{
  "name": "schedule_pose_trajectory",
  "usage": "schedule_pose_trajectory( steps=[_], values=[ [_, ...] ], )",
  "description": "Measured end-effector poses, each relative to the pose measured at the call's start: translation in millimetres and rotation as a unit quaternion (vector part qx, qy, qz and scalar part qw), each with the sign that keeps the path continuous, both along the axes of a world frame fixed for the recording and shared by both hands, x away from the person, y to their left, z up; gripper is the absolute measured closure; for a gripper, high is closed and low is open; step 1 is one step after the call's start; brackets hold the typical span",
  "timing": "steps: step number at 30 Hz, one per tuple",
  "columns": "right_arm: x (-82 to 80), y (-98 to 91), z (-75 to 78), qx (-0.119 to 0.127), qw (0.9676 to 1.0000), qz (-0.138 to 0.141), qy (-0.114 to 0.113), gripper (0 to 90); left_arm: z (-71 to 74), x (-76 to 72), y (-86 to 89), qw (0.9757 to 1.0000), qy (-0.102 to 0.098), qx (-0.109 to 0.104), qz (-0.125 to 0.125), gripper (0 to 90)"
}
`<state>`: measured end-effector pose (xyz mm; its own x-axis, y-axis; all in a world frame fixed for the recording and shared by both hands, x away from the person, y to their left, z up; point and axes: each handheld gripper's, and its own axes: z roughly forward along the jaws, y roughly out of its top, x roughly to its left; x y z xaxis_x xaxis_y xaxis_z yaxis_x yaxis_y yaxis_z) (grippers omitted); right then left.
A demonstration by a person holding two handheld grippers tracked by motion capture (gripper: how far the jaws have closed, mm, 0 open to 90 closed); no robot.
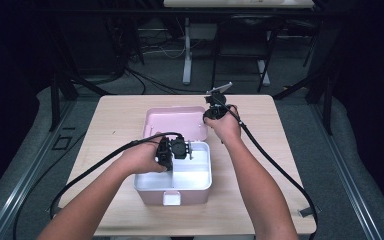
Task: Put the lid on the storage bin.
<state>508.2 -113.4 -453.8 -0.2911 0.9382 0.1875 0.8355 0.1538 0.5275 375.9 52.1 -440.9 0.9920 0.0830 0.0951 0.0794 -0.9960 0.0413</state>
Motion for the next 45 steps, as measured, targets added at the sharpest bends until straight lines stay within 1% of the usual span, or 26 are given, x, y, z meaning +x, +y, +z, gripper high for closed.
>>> schedule_pose_trajectory(
  steps=[8,9,10,13,15,16,18,20,21,22,26,27,28,29,30,31,32,33,35,36,37,38,39,40,43,45],
  values=[
    [-9.3,-3.4,15.4,0.013,0.9995,0.003,-0.030,84.1,-0.1,0.8,0.0,1.0000,0.002,0.000,0.000,86.0],
    [-10.7,-3.5,17.6,0.013,0.9995,0.003,-0.030,84.2,0.0,0.9,-0.1,1.0000,0.002,0.000,0.000,86.0],
    [-11.7,-3.6,18.6,0.016,0.9991,0.003,-0.038,84.4,0.3,1.2,-0.1,1.0000,0.004,0.001,0.000,86.0],
    [-15.4,-4.3,23.6,0.017,0.9987,0.006,-0.048,84.9,0.3,1.4,-0.1,1.0000,0.004,0.001,0.000,86.0],
    [-18.1,-4.7,27.5,0.016,0.9987,0.007,-0.048,85.2,0.3,1.4,-0.1,1.0000,0.005,0.001,0.000,86.0],
    [-19.3,-4.5,28.4,0.019,0.9983,0.006,-0.055,85.3,0.3,1.3,-0.1,1.0000,0.004,0.001,0.000,86.0],
    [-22.2,-4.5,31.8,0.017,0.9982,0.007,-0.058,85.5,0.1,1.1,0.0,1.0000,0.003,0.000,0.000,86.0],
    [-25.0,-5.1,34.9,0.019,0.9979,0.013,-0.060,85.7,0.0,1.0,0.0,1.0000,0.002,0.000,0.000,86.0],
    [-26.4,-6.3,36.7,0.026,0.9978,0.022,-0.058,85.8,0.0,0.8,0.0,1.0000,0.000,0.001,0.000,86.0],
    [-28.0,-5.0,37.3,0.015,0.9974,0.011,-0.070,85.9,0.0,0.8,0.0,1.0000,0.000,0.001,0.000,86.0],
    [-34.2,-6.5,43.0,0.025,0.9965,0.018,-0.078,86.2,0.1,0.8,0.0,1.0000,0.001,0.001,0.000,86.0],
    [-36.1,-6.3,44.4,0.018,0.9964,0.016,-0.081,86.3,0.1,0.7,0.0,1.0000,0.001,0.001,0.000,86.0],
    [-37.9,-6.4,45.7,0.019,0.9962,0.018,-0.083,86.3,0.1,0.7,0.0,1.0000,0.001,0.001,0.000,86.0],
    [-39.3,-7.8,47.1,0.029,0.9959,0.031,-0.080,86.4,0.0,0.7,0.0,1.0000,0.000,0.000,0.000,86.0],
    [-41.2,-6.0,47.3,0.017,0.9954,0.018,-0.092,86.5,0.0,0.7,0.0,1.0000,0.000,0.001,0.000,86.0],
    [-43.0,-6.2,48.5,0.014,0.9952,0.020,-0.095,86.6,0.0,0.7,0.0,1.0000,0.000,0.001,0.000,86.0],
    [-44.7,-7.2,50.0,0.025,0.9951,0.032,-0.090,86.7,0.0,0.8,0.0,1.0000,0.000,0.001,0.000,86.0],
    [-46.9,-4.2,49.7,0.002,0.9939,0.008,-0.110,86.8,0.0,0.8,0.0,1.0000,0.000,0.001,0.000,86.0],
    [-49.9,-5.3,51.5,0.015,0.9938,0.017,-0.109,87.1,0.0,0.8,0.0,1.0000,0.000,0.001,0.000,86.0],
    [-51.1,-4.6,50.9,0.014,0.9926,0.009,-0.120,87.2,0.0,0.8,0.0,1.0000,0.001,0.001,0.000,86.0],
    [-53.1,-7.1,53.4,0.024,0.9937,0.026,-0.106,87.3,0.0,0.7,0.0,1.0000,0.000,0.001,0.000,86.0],
    [-55.0,-6.5,53.3,0.018,0.9929,0.019,-0.116,87.4,-0.2,0.7,0.1,1.0000,0.001,0.000,0.000,86.0],
    [-57.1,-7.7,54.1,0.026,0.9925,0.026,-0.117,87.5,-0.1,0.6,0.0,1.0000,0.001,0.000,0.000,86.0],
    [-59.4,-7.1,54.1,0.020,0.9917,0.020,-0.126,87.5,-0.1,0.5,0.0,1.0000,0.001,0.001,0.000,85.9],
    [-66.4,-8.2,55.5,0.025,0.9898,0.025,-0.138,87.7,-0.2,0.0,0.1,1.0000,-0.002,0.000,0.000,85.9],
    [-70.8,-8.3,55.8,0.024,0.9880,0.024,-0.151,87.8,0.1,-0.3,0.0,1.0000,-0.004,0.002,-0.001,85.9]
  ],
)
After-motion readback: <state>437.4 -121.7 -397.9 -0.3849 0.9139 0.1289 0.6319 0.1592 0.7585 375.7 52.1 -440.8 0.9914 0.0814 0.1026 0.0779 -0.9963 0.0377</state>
